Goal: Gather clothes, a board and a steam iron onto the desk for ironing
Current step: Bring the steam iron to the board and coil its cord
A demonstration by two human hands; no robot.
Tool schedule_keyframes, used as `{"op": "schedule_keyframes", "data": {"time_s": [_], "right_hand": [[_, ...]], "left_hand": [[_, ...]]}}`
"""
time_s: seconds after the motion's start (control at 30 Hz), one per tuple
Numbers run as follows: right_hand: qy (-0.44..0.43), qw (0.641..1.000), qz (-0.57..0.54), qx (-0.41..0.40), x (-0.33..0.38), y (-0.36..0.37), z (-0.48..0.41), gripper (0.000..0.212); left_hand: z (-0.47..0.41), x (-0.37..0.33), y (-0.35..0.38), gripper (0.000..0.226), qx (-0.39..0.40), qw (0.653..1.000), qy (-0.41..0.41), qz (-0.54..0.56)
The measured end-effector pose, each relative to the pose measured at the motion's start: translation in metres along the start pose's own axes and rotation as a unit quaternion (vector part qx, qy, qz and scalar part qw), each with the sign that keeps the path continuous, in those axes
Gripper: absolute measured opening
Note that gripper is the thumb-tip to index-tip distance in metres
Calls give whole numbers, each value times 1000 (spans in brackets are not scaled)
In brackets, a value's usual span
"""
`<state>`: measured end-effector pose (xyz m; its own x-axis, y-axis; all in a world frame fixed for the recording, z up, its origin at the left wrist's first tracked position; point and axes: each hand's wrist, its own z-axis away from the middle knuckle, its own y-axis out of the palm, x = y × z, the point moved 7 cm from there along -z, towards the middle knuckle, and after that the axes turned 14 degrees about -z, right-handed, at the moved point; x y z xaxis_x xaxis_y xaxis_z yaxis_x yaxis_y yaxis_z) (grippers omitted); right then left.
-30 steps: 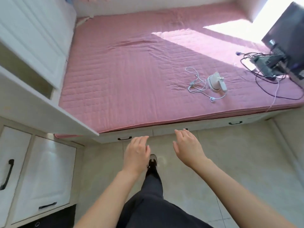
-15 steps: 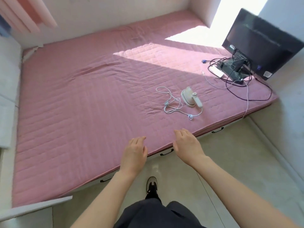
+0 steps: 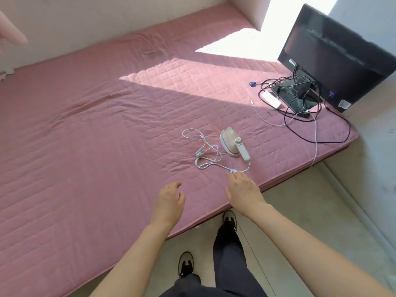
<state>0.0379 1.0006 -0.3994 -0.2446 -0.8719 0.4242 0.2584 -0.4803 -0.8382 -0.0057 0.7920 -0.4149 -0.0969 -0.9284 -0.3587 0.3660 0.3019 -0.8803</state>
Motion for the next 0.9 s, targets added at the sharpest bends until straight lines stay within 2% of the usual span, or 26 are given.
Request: {"op": "schedule_keyframes", "data": {"time_s": [0.23, 0.37, 0.5, 0.6, 0.8, 0.83, 0.9], "right_hand": [[-34, 998, 22, 55, -60, -21, -81, 30], [-58, 995, 26, 78, -83, -15, -125, 22], [-66, 992, 23, 102, -102, 8, -166, 27], [-67, 991, 19, 113, -113, 34, -198, 39], [-74, 989, 43, 120, -130, 101, -264, 96], [-76, 988, 51, 125, -131, 114, -272, 101], [-83, 985, 74, 132, -132, 138, -286, 108]], "left_hand": [[-68, -34, 48, 32, 42, 984, -149, 91], [-102, -35, 82, 29, 56, 963, -221, 145], [-133, -27, 114, 29, 66, 933, -293, 199], [-156, -19, 144, 28, 81, 901, -335, 263], [-201, 3, 215, 21, 105, 831, -408, 363], [-208, 8, 225, 23, 106, 834, -408, 356], [-230, 16, 236, 30, 100, 865, -379, 313]]}}
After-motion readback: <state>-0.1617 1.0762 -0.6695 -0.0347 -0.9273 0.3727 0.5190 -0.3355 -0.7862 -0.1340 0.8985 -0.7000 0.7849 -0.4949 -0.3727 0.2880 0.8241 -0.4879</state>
